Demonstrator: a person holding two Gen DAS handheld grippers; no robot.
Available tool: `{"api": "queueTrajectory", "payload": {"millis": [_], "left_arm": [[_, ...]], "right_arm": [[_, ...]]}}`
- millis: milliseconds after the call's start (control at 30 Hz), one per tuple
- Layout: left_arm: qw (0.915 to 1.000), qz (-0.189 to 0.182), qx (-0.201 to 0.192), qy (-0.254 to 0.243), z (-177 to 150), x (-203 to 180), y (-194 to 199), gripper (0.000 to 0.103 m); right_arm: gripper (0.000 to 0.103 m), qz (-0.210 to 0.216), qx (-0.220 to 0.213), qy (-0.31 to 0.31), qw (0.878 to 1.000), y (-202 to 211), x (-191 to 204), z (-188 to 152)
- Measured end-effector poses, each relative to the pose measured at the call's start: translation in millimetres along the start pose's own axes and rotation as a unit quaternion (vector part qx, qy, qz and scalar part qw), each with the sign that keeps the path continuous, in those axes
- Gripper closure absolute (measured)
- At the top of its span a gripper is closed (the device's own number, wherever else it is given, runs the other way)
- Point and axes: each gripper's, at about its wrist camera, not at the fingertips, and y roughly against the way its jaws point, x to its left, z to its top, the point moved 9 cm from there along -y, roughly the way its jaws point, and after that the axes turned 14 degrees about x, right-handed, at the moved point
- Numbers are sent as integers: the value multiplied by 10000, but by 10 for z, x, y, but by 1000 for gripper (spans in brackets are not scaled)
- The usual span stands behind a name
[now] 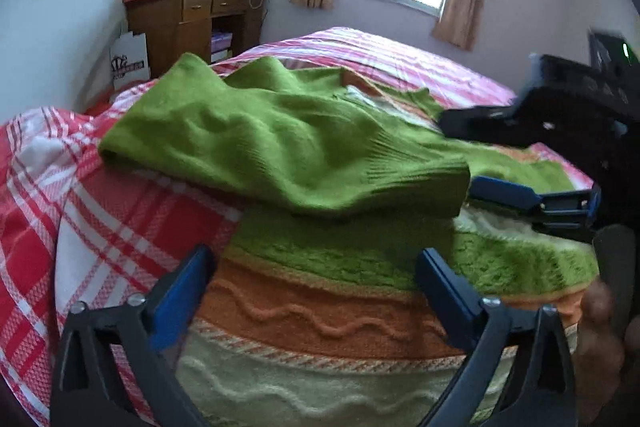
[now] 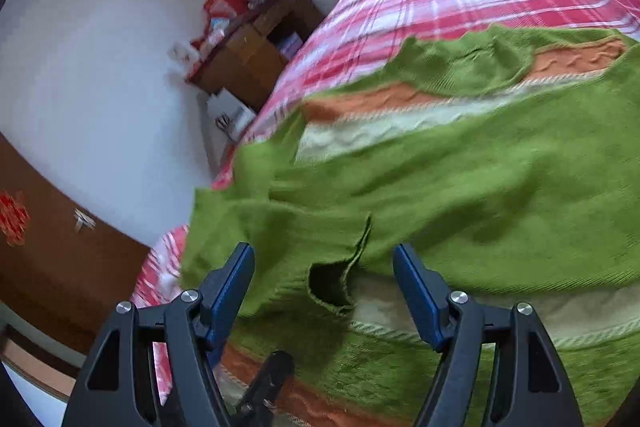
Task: Fold small clothes
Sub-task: 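Fold the sleeve over the sweater body with the left tool and release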
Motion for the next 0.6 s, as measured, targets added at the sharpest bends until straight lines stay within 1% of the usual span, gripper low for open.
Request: {"api": "queueTrajectory", "payload": {"millis": [33, 67, 100, 133, 167, 200, 233, 267, 333, 400, 500, 567, 600], "left_arm": [[10000, 84, 23, -35, -2, -17, -10, 0], [9999, 138, 30, -57, -2, -42, -14, 0], [9999, 128, 33, -50, -8, -40, -5, 0], [9999, 93, 27, -34, -14, -12, 11, 0], [10000, 52, 14, -19, -16, -20, 19, 0], [10000, 31, 6, -9, -32, 0, 32, 0], [10000, 16, 0, -2, -46, 16, 41, 0], [10000, 8, -2, 1, -53, 20, 46, 0], [10000, 12, -2, -1, -54, 39, 50, 0], [10000, 27, 0, -3, -41, 48, 44, 0], [10000, 45, 6, -11, -55, 55, 49, 0], [10000, 45, 7, -12, -51, 53, 47, 0], [10000, 44, 7, -11, -51, 52, 48, 0]], "right_arm": [[47, -18, 74, 75, 9999, -68, 37, -39], [52, -92, 149, 161, 9997, -137, 76, -63], [53, -242, 229, 246, 9991, -213, 94, -89], [54, -457, 210, 343, 9981, -256, 100, -92], [61, -593, 140, 437, 9972, -275, 123, -88], [71, -739, 133, 579, 9955, -296, 163, -79], [94, -827, 181, 659, 9942, -324, 175, -70], [98, -902, 244, 718, 9930, -335, 188, -73], [99, -925, 233, 775, 9924, -304, 231, -42], [99, -913, 63, 919, 9916, -170, 323, 48], [99, -971, -539, 1276, 9856, 284, 541, 273], [99, -1067, -923, 1424, 9797, 624, 596, 409], [99, -1102, -1043, 1455, 9776, 753, 607, 470]]}}
